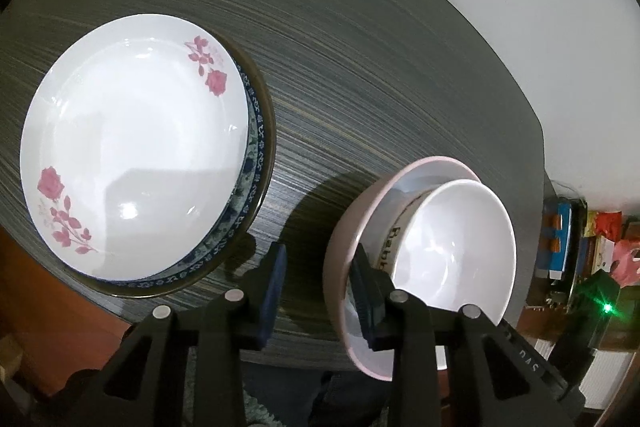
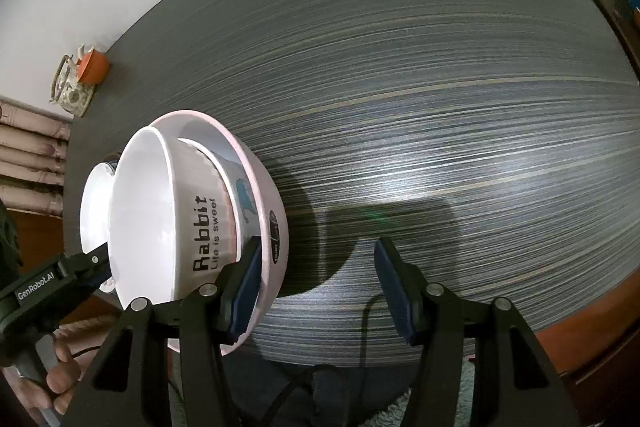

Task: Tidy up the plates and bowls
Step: 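Lift the pink bowl stack with both tools toward the plate stack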

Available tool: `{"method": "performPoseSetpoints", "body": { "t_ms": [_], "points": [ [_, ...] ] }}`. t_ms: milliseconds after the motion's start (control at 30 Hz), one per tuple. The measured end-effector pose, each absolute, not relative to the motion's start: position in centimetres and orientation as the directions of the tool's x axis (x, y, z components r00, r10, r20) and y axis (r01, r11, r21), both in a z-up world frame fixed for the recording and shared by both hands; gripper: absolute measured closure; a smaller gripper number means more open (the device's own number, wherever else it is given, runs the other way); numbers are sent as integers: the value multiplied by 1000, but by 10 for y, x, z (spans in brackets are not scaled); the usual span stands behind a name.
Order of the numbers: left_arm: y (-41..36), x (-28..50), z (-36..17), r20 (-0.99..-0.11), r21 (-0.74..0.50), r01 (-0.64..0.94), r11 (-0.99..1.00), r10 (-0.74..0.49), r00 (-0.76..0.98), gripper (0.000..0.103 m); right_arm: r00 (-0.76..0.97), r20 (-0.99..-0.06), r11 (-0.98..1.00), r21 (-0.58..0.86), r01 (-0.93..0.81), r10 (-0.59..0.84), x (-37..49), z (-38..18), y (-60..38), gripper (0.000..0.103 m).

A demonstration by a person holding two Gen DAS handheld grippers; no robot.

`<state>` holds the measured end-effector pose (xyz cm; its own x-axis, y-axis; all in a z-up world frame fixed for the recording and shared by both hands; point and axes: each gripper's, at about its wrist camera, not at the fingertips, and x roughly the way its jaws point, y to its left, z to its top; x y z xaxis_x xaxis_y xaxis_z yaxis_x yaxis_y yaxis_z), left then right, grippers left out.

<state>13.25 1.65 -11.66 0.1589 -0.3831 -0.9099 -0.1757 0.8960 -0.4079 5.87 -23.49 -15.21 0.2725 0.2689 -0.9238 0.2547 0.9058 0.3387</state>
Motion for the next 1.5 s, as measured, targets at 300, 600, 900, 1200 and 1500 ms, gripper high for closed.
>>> {"method": "performPoseSetpoints", "body": {
  "t_ms": [300, 600, 900, 1200, 1500],
  "points": [
    [11, 135, -124, -893, -445, -183, 877, -418, 169, 88, 276, -918, 900, 354, 254, 284, 60, -151, -236, 54],
    [11, 136, -118, -898, -424, -149, 893, -394, 193, 94, 298, -899, 885, 396, 245, 320, 61, -148, -237, 70],
    [-2, 129, -110, -914, -371, -116, 922, -340, 222, 96, 329, -891, 897, 392, 205, 314, 62, -143, -223, 90],
    [-12, 129, -100, -917, -336, -86, 938, -305, 255, 97, 348, -886, 892, 395, 219, 307, 59, -143, -224, 90],
    [-9, 129, -98, -916, -337, -80, 938, -306, 260, 96, 345, -887, 893, 393, 221, 305, 62, -142, -218, 90]
  ]
}}
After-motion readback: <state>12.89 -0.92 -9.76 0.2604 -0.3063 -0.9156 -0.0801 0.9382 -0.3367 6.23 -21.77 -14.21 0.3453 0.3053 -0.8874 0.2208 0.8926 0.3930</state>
